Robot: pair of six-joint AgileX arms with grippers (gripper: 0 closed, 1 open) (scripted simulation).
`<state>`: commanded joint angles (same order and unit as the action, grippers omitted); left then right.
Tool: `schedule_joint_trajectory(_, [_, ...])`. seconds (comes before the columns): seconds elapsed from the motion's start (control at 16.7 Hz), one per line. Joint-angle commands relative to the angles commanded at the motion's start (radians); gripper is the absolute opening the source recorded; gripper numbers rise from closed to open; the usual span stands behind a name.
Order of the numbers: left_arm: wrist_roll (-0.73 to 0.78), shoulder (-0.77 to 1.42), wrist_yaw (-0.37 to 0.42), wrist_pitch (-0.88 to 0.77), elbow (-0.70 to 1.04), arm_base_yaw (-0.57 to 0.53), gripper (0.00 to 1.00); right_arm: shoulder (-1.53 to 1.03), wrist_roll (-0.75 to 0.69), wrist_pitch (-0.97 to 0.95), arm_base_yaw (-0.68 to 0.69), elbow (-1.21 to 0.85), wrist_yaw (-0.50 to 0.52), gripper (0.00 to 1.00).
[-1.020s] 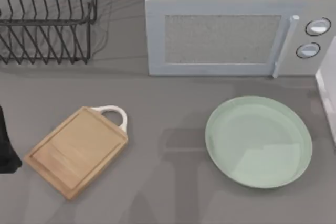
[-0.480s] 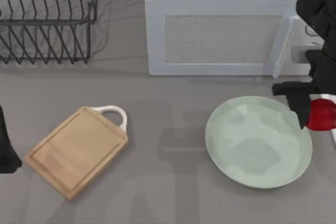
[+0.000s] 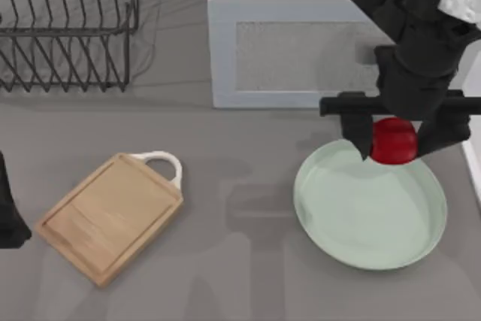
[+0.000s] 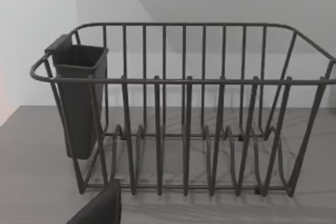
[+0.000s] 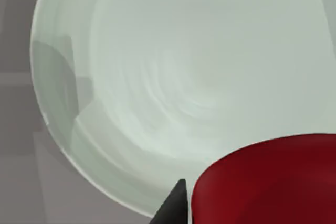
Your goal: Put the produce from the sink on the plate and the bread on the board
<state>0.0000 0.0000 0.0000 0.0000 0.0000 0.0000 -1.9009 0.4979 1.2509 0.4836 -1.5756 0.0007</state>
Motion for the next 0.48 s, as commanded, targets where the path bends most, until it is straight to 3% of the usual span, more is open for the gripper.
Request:
schedule_joint_trajectory(0.3, [0.000,0.000,0.000,0.000,0.000,0.000,1.00,-0.001,0.004,-0.002,0.003,-0.004,0.000,0.00])
schedule_joint_trajectory(0.48, [0.000,0.000,0.000,0.000,0.000,0.000,1.00,-0.001,0.004,-0.002,0.003,-0.004,0.000,0.23])
